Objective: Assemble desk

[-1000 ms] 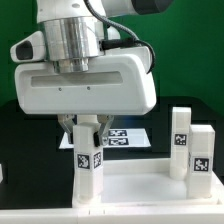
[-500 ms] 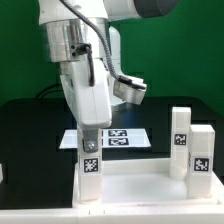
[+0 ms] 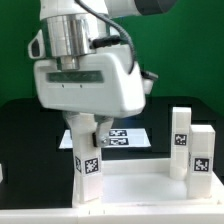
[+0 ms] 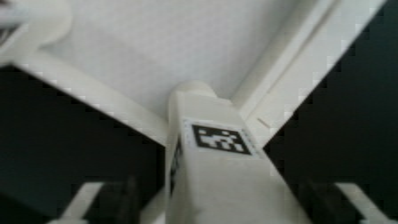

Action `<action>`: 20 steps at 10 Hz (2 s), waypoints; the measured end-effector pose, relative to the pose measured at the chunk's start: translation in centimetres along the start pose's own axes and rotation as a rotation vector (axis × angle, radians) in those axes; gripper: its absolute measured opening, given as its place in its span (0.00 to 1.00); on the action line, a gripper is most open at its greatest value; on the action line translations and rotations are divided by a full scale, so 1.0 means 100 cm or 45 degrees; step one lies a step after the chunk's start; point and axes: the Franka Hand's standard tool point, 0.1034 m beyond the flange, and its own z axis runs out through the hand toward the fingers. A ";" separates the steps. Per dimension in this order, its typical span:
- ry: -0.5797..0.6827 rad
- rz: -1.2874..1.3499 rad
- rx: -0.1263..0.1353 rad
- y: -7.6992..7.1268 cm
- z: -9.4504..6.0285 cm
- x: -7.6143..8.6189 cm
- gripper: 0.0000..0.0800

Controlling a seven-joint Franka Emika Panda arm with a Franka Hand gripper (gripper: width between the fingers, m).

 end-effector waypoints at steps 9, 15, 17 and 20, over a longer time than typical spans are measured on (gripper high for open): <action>-0.045 -1.020 -0.035 0.001 0.004 -0.007 0.81; 0.012 -0.152 -0.029 -0.011 0.001 -0.010 0.07; 0.038 0.346 0.005 -0.015 0.007 -0.011 0.01; 0.050 0.255 0.003 -0.017 0.008 -0.014 0.00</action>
Offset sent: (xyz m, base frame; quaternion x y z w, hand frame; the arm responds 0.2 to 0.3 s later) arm 0.0000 0.0000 0.0000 0.0000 0.0000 -0.1938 0.9810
